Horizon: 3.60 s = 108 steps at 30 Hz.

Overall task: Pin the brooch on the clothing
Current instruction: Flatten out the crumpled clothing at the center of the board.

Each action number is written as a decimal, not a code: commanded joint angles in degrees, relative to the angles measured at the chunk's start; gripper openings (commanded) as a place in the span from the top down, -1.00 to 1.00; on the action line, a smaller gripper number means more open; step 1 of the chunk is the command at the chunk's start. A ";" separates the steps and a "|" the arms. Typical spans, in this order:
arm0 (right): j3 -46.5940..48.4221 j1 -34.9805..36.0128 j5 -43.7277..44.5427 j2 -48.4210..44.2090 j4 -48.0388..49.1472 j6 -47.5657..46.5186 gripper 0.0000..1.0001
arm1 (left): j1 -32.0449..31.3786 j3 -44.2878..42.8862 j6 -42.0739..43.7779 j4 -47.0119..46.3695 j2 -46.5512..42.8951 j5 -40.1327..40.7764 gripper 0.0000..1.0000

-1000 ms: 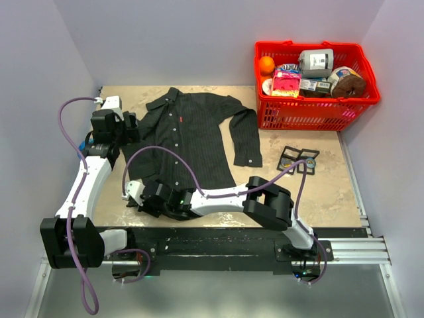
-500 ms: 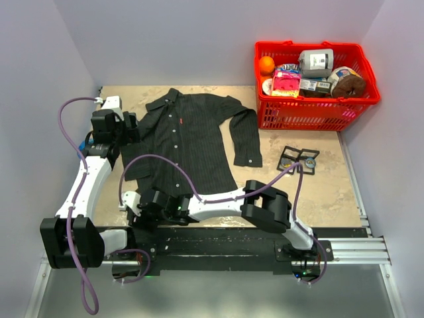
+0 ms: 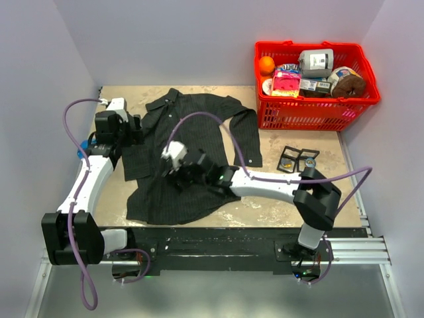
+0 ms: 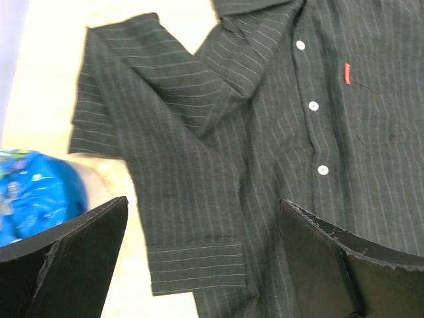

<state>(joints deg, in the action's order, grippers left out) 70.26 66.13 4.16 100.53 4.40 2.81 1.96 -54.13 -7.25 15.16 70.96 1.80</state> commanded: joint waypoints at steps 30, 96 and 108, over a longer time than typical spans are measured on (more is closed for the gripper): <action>-22.53 -12.95 11.92 -5.86 -16.00 26.71 -0.56 | -10.83 1.22 -0.23 -3.64 1.38 -2.51 -0.97; -11.72 -45.30 7.70 1.07 -11.00 15.82 -0.24 | -20.95 -9.80 -3.56 -3.46 36.89 -5.93 -0.99; -11.11 -46.44 4.10 3.88 -11.61 16.44 0.11 | -19.80 -3.53 -2.34 -2.85 31.26 -4.53 -0.99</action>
<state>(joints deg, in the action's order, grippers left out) 58.74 20.27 10.33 102.83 -7.53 18.63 -18.02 -59.33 -8.84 7.09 103.13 -2.98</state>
